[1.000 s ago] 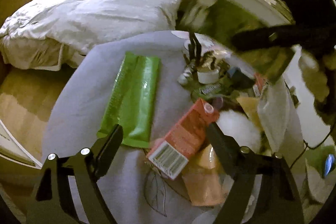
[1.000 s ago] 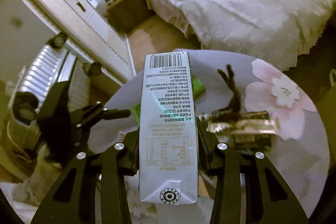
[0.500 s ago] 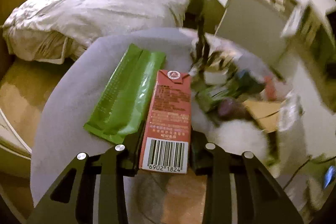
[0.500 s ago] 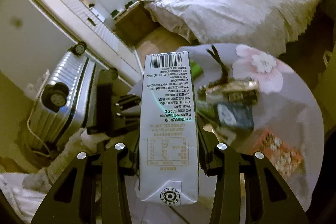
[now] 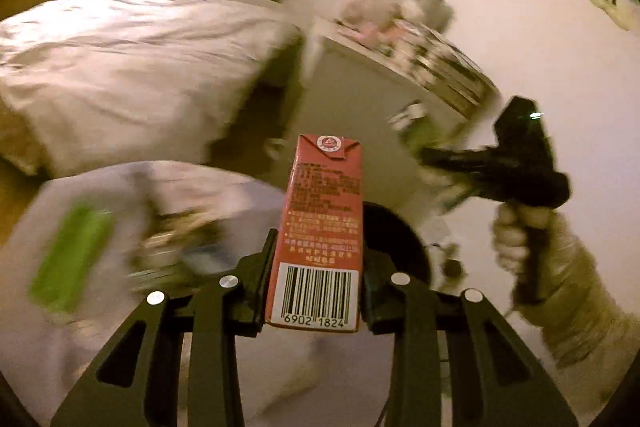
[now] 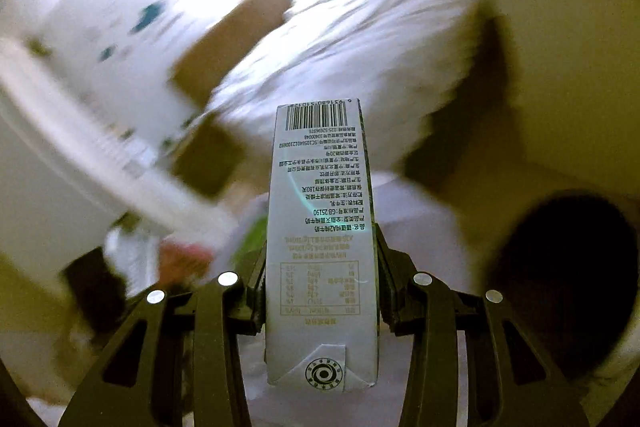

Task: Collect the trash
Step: 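Carry both cartons to the black bin and open both tools to drop them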

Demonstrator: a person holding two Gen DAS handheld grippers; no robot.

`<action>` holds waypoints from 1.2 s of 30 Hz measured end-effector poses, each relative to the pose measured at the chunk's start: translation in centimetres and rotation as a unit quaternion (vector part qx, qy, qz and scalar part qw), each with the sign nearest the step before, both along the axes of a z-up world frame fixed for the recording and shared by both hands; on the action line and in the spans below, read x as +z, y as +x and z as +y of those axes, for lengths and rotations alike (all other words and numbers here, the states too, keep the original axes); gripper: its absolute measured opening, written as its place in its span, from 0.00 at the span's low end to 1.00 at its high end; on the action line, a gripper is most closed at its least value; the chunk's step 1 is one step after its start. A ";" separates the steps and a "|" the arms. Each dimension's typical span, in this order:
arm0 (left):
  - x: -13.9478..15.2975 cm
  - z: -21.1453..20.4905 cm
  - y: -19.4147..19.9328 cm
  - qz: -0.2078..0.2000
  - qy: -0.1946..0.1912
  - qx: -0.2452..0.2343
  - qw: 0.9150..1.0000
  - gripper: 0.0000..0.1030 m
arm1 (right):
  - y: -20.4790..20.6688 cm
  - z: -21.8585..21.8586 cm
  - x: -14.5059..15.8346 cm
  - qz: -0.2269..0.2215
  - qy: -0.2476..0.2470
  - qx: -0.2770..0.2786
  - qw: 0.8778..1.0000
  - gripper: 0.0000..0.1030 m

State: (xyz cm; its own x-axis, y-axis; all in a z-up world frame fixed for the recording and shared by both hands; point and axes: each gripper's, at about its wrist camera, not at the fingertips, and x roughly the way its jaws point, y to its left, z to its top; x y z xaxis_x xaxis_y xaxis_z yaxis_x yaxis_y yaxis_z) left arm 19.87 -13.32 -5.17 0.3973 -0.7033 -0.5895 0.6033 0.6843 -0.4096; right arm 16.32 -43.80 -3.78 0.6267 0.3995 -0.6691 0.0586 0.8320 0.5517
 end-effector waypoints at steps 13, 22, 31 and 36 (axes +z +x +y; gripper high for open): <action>-11.6 -27.9 3.9 0.142 0.085 -0.112 0.980 0.33 | -3.1 -15.6 -17.4 0.167 0.008 -0.143 0.976 0.41; -14.5 -28.5 4.3 0.156 0.135 -0.102 0.973 0.62 | -2.5 -16.1 -21.2 0.203 0.024 -0.138 0.969 0.47; -10.3 -24.9 2.2 0.110 0.100 -0.077 0.986 0.75 | -2.9 -14.8 -17.2 0.167 0.006 -0.147 0.975 0.61; -7.2 -20.0 -0.1 0.071 0.078 -0.054 0.993 0.84 | -2.5 -10.3 -13.1 0.120 0.000 -0.105 0.987 0.61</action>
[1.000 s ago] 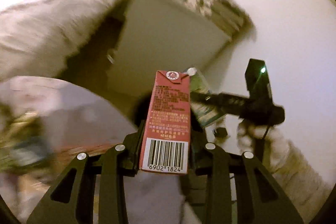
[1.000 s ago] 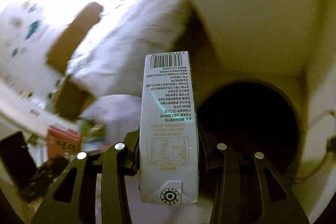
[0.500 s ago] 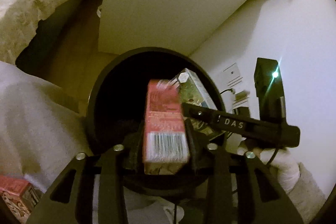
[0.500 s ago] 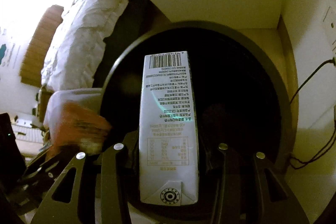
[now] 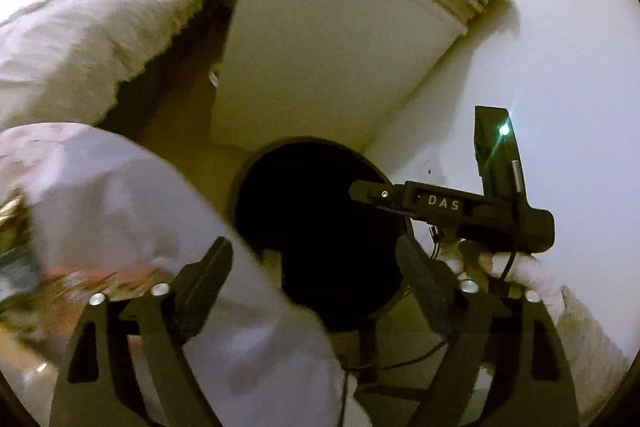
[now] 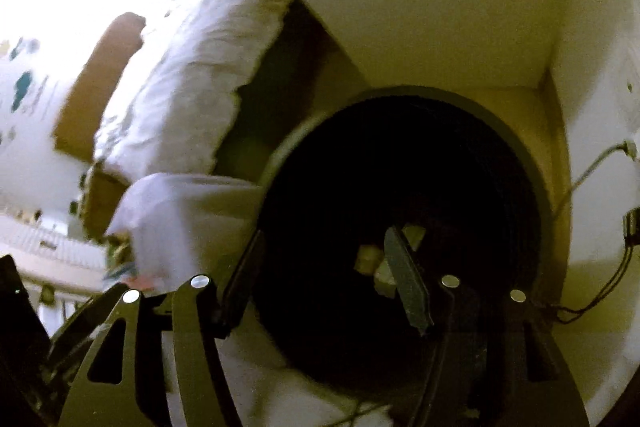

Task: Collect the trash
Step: 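Carry both cartons to the black bin and open both tools to drop them, then grasp the green packet with the left tool while the right tool grasps a small item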

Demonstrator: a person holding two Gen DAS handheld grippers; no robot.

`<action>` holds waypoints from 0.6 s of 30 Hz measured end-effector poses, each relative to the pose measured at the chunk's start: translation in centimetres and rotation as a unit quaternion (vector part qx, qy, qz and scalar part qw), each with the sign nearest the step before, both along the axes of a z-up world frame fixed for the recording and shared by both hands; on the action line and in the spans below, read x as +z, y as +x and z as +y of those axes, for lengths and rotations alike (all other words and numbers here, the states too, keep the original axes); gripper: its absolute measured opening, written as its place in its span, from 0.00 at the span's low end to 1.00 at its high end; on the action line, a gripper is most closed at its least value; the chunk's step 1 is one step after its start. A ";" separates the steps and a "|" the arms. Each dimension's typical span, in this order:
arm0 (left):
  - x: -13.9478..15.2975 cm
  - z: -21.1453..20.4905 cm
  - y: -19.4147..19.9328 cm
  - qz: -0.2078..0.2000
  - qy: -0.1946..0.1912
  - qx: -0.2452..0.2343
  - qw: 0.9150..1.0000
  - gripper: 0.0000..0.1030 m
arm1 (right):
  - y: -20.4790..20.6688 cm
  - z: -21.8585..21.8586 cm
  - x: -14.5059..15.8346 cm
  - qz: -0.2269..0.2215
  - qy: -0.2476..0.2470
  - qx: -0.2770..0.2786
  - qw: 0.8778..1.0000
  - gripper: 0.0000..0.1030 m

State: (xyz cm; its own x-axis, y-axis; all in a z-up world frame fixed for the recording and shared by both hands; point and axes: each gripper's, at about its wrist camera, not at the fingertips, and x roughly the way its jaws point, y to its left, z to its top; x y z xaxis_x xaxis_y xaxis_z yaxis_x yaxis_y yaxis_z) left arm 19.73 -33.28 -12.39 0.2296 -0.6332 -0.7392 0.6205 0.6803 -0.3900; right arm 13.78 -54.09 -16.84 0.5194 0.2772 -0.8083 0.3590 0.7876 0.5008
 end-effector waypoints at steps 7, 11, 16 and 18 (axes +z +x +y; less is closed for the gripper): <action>2.7 13.3 -0.1 -0.063 0.000 0.112 0.992 0.87 | 1.9 11.1 6.1 -0.070 -0.040 0.130 0.988 0.68; 2.6 22.0 1.6 -0.091 0.033 0.197 0.976 0.87 | 4.1 18.3 8.9 -0.104 -0.072 0.211 0.969 0.68; -0.2 30.2 5.2 -0.100 0.109 0.261 0.954 0.87 | 7.7 26.8 9.6 -0.118 -0.101 0.295 0.943 0.68; -1.7 31.8 6.6 -0.096 0.139 0.263 0.950 0.87 | 10.5 30.0 9.0 -0.117 -0.110 0.315 0.936 0.68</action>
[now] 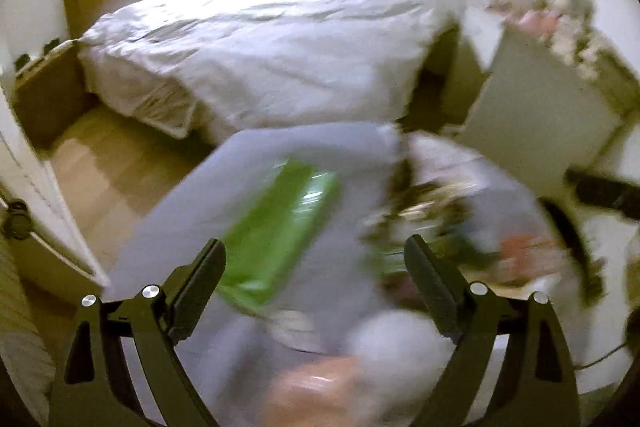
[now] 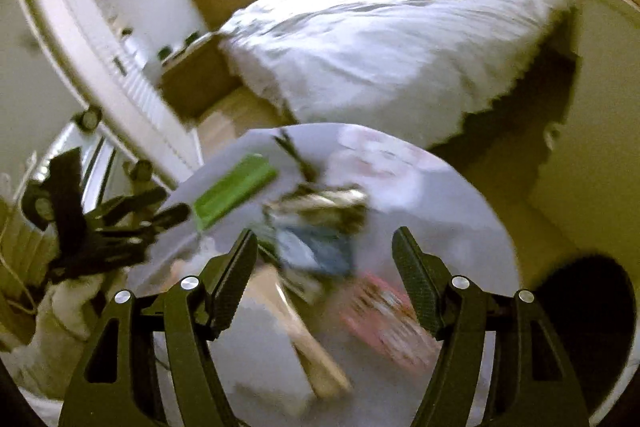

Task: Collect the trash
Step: 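Grasp the green packet with the left tool while the right tool grasps a small item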

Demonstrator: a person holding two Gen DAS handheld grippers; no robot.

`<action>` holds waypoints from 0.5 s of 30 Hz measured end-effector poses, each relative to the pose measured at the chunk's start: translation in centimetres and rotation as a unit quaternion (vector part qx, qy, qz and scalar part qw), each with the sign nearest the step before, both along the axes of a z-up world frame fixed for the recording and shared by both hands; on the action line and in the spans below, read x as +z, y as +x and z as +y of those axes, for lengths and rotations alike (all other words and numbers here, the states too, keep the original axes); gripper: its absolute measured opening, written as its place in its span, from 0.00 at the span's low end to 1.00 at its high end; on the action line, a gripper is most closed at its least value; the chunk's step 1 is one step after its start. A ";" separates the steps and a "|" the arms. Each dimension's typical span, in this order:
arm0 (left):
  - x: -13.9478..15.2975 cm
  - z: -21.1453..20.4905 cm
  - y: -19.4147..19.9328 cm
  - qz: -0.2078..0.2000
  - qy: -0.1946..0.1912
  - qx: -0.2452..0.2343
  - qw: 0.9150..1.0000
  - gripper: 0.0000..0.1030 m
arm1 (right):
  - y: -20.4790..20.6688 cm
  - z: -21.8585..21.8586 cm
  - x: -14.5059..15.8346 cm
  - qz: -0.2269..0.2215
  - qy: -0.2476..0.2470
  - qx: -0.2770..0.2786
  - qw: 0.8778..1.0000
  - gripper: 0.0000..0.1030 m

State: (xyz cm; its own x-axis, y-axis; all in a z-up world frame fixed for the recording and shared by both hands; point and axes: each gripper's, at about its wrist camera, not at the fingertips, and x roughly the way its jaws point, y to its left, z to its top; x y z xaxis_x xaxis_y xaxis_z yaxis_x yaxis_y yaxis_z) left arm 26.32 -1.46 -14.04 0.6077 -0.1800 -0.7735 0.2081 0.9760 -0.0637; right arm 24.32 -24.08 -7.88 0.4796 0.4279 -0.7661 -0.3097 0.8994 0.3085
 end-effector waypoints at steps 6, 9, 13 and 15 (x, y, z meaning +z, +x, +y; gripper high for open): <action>-3.4 1.1 3.9 0.019 0.069 -0.031 0.997 0.87 | 6.8 6.2 -3.3 0.017 -0.035 0.018 0.999 0.62; -4.6 1.5 4.9 0.024 0.091 -0.038 0.995 0.87 | 9.0 7.9 -5.5 0.030 -0.052 0.026 0.998 0.61; -5.7 1.8 6.2 0.039 0.080 -0.045 0.995 0.86 | 10.8 9.9 -7.3 0.039 -0.078 0.036 0.996 0.49; -5.8 1.7 6.5 0.033 0.078 -0.048 0.995 0.84 | 11.5 10.9 -8.0 0.043 -0.090 0.039 0.994 0.42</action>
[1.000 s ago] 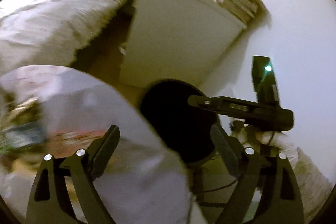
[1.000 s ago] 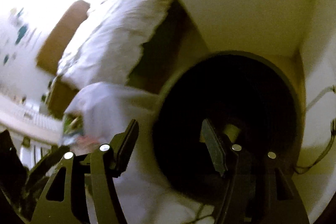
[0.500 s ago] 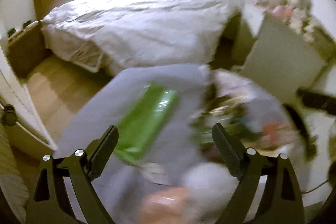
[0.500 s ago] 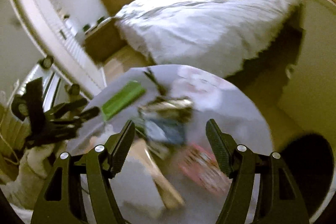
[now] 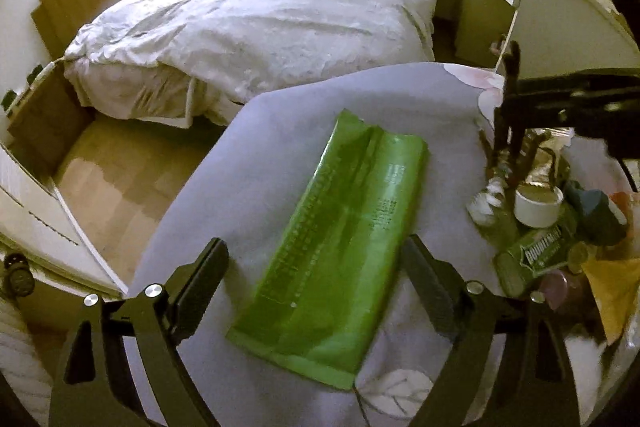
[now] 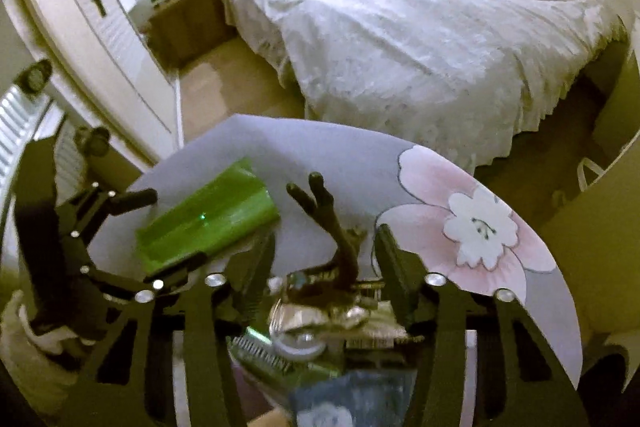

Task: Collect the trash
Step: 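Grasp the green packet with the left tool while the right tool grasps a small item, then carry the green packet and small item to the bin and release both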

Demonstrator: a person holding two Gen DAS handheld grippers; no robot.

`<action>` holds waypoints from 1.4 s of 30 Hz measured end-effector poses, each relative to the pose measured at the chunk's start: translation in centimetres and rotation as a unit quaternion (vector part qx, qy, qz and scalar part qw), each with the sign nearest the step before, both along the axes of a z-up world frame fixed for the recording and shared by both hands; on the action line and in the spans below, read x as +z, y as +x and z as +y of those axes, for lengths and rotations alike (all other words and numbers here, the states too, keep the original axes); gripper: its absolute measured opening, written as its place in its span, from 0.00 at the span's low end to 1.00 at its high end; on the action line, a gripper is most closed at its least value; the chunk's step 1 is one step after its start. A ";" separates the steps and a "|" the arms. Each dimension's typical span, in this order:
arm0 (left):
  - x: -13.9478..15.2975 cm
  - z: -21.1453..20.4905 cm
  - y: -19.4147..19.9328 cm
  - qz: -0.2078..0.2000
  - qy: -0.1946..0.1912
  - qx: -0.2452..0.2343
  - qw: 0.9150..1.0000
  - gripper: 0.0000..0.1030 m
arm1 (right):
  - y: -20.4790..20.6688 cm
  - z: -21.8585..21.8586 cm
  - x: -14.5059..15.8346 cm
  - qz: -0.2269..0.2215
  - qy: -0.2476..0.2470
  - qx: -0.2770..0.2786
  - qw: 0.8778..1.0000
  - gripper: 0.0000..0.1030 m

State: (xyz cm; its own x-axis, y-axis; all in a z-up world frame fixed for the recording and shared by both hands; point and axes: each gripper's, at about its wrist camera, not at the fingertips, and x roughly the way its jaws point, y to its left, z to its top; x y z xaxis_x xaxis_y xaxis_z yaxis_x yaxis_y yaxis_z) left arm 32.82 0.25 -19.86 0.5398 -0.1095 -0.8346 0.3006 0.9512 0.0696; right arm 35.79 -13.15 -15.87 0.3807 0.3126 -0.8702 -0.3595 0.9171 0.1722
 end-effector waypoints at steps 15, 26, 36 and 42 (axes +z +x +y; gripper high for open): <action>2.4 0.8 -1.5 -0.014 -0.092 -0.006 0.996 0.06 | -2.9 -2.6 4.3 -0.043 0.055 -0.033 0.997 0.08; 5.9 -0.2 -3.8 -0.037 -0.132 -0.014 0.990 0.05 | -10.3 -9.7 12.1 -0.106 0.084 -0.062 0.989 0.08; 12.6 -8.6 -8.7 -0.061 -0.215 -0.109 0.969 0.05 | -16.6 -23.2 13.6 -0.109 0.082 -0.163 0.977 0.08; 13.4 -18.0 -10.0 -0.044 -0.239 -0.186 0.952 0.05 | -19.9 -32.4 12.2 -0.101 0.078 -0.251 0.960 0.08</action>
